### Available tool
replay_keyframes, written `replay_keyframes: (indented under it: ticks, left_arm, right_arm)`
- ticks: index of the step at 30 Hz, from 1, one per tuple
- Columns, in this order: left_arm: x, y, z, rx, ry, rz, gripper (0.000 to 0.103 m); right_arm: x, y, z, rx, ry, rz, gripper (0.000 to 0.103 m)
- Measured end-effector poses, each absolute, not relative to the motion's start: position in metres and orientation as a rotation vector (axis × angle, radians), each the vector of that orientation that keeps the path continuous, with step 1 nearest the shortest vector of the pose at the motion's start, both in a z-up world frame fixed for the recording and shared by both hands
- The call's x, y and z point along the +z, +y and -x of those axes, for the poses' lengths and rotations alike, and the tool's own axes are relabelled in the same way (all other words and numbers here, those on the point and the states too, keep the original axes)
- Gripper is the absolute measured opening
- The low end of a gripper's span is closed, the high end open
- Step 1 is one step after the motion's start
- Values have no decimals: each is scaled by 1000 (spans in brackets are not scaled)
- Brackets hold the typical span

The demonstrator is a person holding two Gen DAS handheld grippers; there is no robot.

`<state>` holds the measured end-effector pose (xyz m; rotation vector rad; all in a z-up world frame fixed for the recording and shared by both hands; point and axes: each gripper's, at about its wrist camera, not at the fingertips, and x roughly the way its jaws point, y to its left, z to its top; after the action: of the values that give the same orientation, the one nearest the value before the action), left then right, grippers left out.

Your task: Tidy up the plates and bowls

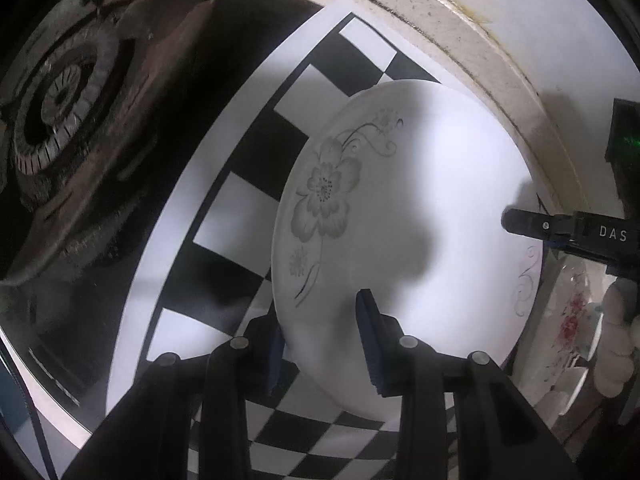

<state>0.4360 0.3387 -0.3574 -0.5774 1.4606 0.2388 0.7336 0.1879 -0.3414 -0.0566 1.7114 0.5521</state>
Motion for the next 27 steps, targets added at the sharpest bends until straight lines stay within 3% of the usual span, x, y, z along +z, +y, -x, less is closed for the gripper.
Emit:
replay_keyframes:
  ticks: [16,27]
  left_arm:
    - [-345,309,-431,200,1416,516,31]
    - [-304,289,-408,148,1387,465,31]
  right_arm:
    - [-323,162,-695,568,1683,17,15]
    - [-283,136,-661,556,1609,-69,15]
